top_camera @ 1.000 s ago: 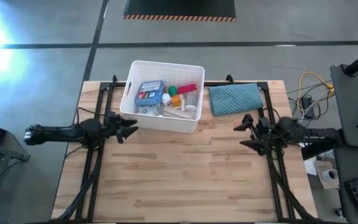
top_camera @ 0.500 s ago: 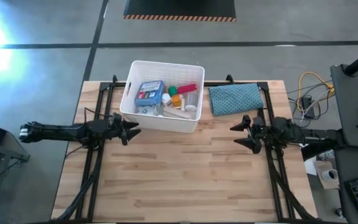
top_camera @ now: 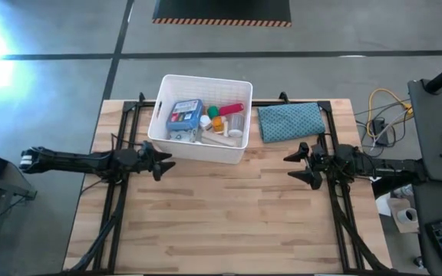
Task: Pick & place medical supplies in basket/bin
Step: Return to Home Position
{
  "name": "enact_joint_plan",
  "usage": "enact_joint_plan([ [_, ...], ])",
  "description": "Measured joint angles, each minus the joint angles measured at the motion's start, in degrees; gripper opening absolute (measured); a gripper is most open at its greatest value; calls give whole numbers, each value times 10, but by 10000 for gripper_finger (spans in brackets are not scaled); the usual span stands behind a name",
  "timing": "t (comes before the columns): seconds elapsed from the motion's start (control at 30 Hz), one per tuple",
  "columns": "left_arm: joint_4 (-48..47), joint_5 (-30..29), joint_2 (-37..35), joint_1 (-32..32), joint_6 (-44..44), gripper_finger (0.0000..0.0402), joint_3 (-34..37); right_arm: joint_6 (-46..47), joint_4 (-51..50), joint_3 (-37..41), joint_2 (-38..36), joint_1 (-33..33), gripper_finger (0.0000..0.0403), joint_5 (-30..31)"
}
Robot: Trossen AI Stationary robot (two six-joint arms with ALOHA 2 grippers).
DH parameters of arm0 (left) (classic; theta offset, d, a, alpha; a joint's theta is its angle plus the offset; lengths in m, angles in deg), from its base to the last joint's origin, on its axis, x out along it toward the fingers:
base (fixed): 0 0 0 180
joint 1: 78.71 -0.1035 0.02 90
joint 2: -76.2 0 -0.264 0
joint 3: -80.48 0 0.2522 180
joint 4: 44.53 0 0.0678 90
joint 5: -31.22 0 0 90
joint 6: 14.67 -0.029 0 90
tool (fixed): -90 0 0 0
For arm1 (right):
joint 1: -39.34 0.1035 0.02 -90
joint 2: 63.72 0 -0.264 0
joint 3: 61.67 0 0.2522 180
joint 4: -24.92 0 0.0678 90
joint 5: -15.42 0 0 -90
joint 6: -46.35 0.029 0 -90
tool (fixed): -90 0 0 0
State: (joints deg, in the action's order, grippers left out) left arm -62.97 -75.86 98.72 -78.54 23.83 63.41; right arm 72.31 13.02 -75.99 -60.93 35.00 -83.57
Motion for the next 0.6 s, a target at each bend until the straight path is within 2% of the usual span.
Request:
enact_joint_plan([
  [0.6, -2, 0, 30, 0, 0, 263, 0, 0, 0, 0, 0, 0, 327, 0],
])
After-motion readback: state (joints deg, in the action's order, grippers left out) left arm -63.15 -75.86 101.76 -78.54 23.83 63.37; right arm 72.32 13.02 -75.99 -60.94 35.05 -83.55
